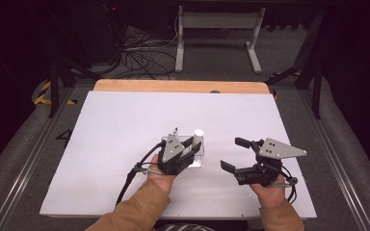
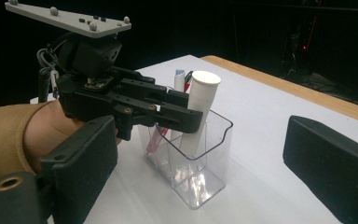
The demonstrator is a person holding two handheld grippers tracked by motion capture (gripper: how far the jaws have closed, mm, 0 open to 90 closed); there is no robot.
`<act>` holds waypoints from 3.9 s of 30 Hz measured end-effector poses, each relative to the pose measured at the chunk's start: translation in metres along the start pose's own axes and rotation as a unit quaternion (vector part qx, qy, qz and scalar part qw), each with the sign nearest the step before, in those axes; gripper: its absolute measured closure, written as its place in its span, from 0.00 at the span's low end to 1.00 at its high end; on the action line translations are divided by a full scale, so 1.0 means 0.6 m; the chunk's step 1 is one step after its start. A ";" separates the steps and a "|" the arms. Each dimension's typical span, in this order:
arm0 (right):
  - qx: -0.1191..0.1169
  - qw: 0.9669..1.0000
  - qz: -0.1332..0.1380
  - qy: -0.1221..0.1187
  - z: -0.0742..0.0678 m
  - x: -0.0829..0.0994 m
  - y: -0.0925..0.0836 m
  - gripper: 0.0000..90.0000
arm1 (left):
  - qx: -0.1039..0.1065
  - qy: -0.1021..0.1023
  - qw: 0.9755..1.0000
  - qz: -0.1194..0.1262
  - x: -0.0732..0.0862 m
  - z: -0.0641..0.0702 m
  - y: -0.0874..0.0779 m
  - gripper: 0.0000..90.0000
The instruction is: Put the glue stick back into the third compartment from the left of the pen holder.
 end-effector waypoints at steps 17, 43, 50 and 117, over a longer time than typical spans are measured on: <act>-0.002 1.000 -0.002 0.001 -0.001 0.000 0.000 0.12 | -0.003 0.005 0.999 -0.035 0.025 0.009 0.008 0.76; -0.002 1.000 -0.001 0.000 0.000 0.000 0.001 0.12 | 0.071 0.013 0.997 0.003 -0.029 0.015 -0.042 0.35; -0.002 1.000 -0.002 0.001 -0.001 0.000 0.002 0.12 | 0.074 0.018 0.997 0.007 -0.040 0.012 -0.052 0.30; 0.022 0.999 -0.026 -0.005 0.021 0.095 -0.020 0.09 | 0.001 0.031 0.999 -0.025 0.076 -0.205 -0.295 0.09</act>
Point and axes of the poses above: each handheld gripper's, and its own axes: y roughly forward along the jaws, x roughly out of its underside, z roughly to its right, the point moved 9 cm from there along y, roughly forward along the jaws, and after that the axes turned 7 degrees about -y, right-handed, at the moved point
